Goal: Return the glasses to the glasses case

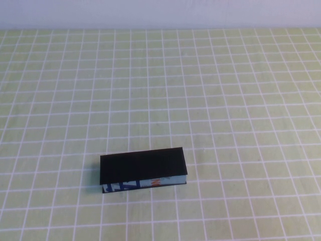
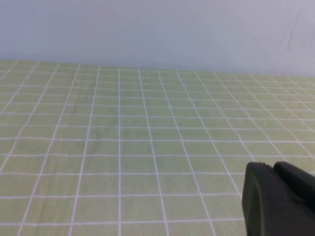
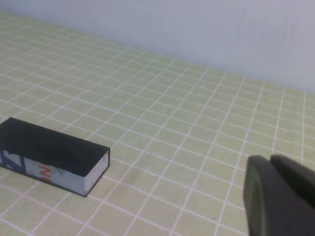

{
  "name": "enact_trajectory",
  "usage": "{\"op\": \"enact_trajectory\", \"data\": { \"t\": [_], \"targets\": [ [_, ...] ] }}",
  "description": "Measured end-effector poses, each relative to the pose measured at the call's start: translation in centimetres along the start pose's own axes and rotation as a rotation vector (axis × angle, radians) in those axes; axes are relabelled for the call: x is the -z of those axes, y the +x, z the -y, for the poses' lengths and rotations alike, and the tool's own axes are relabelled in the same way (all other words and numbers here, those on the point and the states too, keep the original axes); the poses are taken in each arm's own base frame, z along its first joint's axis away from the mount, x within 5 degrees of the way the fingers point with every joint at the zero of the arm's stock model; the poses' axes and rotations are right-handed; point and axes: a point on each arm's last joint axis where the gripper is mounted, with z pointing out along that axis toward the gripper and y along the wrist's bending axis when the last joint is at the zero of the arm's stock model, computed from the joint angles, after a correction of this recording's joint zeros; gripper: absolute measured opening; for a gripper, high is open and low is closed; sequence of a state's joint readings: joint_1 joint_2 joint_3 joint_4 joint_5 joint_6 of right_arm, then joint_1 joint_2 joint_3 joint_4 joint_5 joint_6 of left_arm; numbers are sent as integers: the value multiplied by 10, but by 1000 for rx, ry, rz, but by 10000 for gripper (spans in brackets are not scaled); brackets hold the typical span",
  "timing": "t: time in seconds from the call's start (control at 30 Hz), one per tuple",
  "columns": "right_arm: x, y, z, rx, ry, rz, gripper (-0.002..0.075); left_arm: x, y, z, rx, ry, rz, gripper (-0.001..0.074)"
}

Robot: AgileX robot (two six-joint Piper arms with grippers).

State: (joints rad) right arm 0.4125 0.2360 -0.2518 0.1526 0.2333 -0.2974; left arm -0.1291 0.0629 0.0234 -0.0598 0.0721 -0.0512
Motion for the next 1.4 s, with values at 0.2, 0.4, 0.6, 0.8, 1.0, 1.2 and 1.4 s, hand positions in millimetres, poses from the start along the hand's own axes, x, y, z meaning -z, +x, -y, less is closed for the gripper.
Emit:
{"op": "enact_trajectory", "data": {
  "t": [0.2, 0.4, 0.6, 0.8, 1.0, 1.2, 1.4],
  "targets": [
    [0, 0, 0, 0, 0, 0, -18, 4, 5, -1, 2, -21, -34, -2],
    [0, 0, 0, -2, -1, -2, -18, 7, 20, -3, 30, -44, -193, -2],
    [0, 0, 0, -2, -2, -4, -18, 8, 22, -5, -12, -61, -207, -2],
    [0, 0, -1, -4, -8, -3, -18, 8, 22, -6, -23, -64, -208, -1],
    [0, 0, -1, -4, -8, -3, -18, 8, 22, -6, -25, -65, -208, -2],
    [0, 0, -1, -5, -8, -3, -18, 8, 22, -6, -25, -65, -208, -1],
    [0, 0, -1, -5, -8, -3, -18, 8, 22, -6, -25, -65, -208, -2]
  ]
}}
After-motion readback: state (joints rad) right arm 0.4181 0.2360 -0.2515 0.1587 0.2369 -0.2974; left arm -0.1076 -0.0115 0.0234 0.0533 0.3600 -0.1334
